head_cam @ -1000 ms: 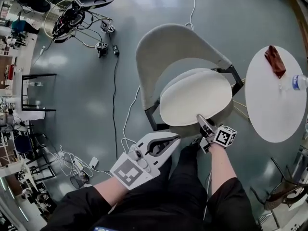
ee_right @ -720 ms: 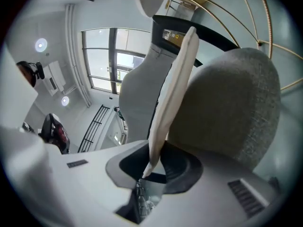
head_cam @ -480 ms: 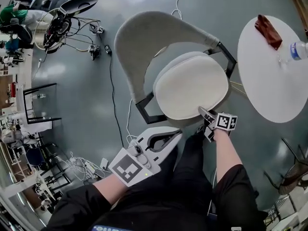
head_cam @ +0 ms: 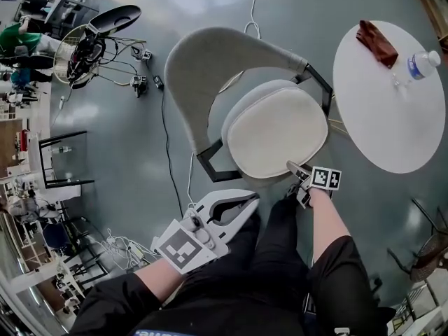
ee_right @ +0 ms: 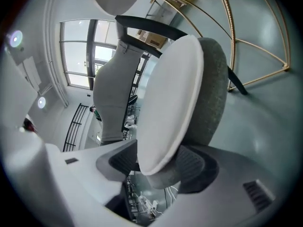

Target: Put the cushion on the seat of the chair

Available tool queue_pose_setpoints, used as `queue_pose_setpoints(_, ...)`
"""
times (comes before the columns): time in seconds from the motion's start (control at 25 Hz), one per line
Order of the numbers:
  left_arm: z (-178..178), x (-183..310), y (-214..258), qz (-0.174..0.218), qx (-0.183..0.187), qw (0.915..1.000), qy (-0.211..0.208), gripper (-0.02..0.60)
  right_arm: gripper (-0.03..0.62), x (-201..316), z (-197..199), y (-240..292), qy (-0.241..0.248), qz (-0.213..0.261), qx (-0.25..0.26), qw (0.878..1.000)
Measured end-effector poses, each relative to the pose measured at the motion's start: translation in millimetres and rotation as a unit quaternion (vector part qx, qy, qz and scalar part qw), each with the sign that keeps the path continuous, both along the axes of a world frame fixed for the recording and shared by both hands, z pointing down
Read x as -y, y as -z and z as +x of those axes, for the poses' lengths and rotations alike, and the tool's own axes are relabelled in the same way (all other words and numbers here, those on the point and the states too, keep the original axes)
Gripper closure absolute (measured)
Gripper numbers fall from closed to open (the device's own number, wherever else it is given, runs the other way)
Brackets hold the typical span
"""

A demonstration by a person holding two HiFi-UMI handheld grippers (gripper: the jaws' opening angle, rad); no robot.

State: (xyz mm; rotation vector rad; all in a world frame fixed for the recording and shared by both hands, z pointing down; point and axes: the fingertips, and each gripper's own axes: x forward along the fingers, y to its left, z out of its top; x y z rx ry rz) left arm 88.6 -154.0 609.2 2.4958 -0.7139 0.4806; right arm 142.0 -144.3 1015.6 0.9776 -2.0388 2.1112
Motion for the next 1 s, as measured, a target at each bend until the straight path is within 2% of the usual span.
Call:
queue_pose_setpoints(0.16, -3, -5, 0, 0.003, 0.000, 1.0000, 0.007, 0.566, 0.361, -4, 5, -1, 0.001, -0.009, 0.001, 1.000)
queue_pose_setpoints(0.32, -2, -17, 16, 0.011, -0.014, 0.9998, 0.006, 0.566, 0.358, -30, 17, 11, 0.004, -0.018, -0.009, 1.000)
queue_pose_setpoints(0.52, -7, -29, 57, 0.033, -0.044, 0.9985, 0.006, 0.566, 0.358, -68, 23, 75, 0.020, -0.003, -0.007, 1.000)
queue_pose_setpoints(0.68, -16, -40, 88, 0.053, -0.062, 0.9966, -0.001, 0.566, 0.358, -82, 7, 155, 0.044, 0.041, 0.002, 0.998)
queue_pose_setpoints(0.84, -34, -57, 110, 0.078, -0.075, 0.9941, -0.012, 0.566, 0.359, -82, -15, 244, 0.032, 0.105, 0.009, 0.994)
queue_pose_setpoints(1.0, -56, -68, 124, 0.086, -0.093, 0.9918, -0.012, 0.566, 0.359, -69, -35, 331, 0.018, 0.181, 0.007, 0.983)
